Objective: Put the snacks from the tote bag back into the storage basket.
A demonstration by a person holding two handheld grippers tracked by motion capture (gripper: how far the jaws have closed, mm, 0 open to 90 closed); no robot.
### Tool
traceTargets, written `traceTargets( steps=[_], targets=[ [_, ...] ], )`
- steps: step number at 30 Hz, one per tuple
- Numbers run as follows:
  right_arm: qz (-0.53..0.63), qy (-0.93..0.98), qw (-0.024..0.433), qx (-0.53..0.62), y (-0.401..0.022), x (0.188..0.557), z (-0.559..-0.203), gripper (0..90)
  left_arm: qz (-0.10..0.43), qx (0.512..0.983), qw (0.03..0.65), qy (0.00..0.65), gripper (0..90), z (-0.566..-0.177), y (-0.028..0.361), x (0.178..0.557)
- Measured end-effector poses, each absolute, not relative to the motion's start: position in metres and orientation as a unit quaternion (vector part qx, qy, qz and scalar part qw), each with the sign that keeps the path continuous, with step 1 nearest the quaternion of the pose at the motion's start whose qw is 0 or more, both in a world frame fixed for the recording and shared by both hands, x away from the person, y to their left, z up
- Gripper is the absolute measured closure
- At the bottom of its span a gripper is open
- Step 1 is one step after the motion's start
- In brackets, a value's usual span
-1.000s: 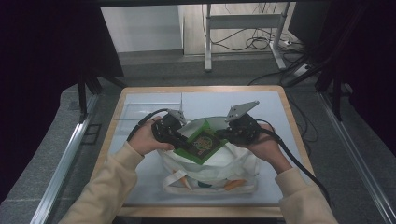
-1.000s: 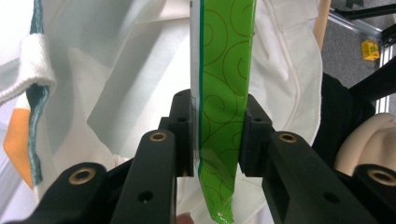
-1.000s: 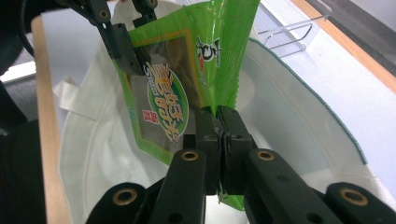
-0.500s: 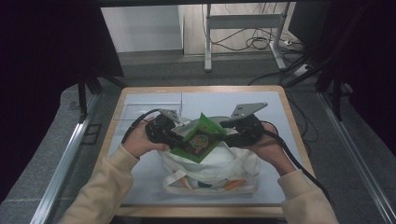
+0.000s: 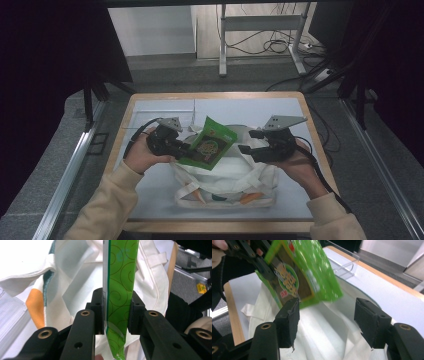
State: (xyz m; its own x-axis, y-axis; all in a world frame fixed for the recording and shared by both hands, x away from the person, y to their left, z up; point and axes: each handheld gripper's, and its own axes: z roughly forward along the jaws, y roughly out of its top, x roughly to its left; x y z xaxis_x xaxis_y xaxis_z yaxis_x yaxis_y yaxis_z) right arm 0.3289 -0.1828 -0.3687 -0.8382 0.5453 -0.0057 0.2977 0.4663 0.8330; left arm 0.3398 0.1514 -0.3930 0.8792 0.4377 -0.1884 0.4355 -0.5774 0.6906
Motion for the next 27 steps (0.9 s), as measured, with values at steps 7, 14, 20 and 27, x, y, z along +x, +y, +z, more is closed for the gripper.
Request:
traceTargets(
  steps=[7, 14, 20, 27],
  targets=[
    [0.442, 0.843, 0.131, 0.279, -0.185, 0.324, -0.383, 35.9, 0.006, 0.878, 0.408, 0.249, 72.7, -0.395, 0.154, 0.336],
    [0.444, 0.846, 0.111, 0.273, -0.182, 0.317, -0.397, 35.2, 0.009, 0.872, 0.423, 0.248, 72.6, -0.394, 0.157, 0.335],
    [0.438, 0.853, 0.100, 0.267, -0.172, 0.313, -0.407, 35.1, 0.016, 0.861, 0.439, 0.258, 72.7, -0.393, 0.154, 0.334],
    [0.439, 0.855, 0.083, 0.264, -0.162, 0.313, -0.418, 34.3, 0.019, 0.856, 0.449, 0.257, 72.6, -0.392, 0.152, 0.333]
  ],
)
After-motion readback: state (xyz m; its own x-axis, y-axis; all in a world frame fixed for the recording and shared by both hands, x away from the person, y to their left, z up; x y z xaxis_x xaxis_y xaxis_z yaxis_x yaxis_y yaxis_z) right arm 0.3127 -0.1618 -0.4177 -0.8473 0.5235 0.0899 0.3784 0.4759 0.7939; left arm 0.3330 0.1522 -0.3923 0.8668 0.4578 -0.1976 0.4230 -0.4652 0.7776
